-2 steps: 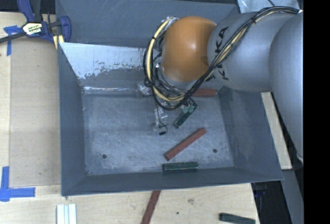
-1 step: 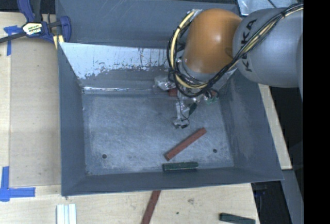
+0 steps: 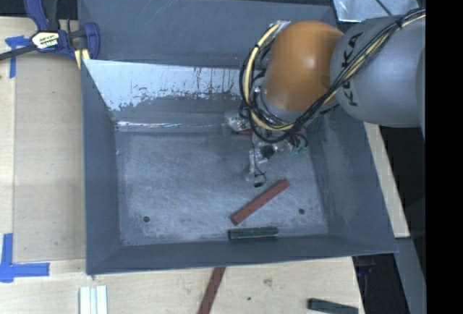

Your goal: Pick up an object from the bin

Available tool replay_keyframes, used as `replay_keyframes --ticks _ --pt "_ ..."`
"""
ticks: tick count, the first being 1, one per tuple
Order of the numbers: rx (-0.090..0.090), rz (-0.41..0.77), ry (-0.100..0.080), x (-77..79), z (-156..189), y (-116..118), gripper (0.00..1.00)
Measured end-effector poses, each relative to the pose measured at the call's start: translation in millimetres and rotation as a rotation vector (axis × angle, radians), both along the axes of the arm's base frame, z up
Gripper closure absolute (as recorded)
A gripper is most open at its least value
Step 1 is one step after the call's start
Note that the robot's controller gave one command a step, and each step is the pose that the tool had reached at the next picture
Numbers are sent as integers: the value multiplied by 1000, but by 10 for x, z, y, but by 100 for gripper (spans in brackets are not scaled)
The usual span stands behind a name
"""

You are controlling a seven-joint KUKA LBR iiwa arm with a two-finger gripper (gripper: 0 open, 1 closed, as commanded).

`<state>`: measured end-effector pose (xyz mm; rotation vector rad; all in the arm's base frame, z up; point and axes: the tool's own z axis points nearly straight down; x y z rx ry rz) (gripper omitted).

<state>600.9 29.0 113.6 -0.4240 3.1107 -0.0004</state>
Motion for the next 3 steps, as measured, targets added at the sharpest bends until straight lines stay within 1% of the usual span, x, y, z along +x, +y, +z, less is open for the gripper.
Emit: replay_keyframes --ticks 1,2,3 --pt "-1 435 -1 -128 -263 -236 0" --pt "2 354 0 -156 -419 -357 100" --pt "2 354 0 -155 -419 -358 100"
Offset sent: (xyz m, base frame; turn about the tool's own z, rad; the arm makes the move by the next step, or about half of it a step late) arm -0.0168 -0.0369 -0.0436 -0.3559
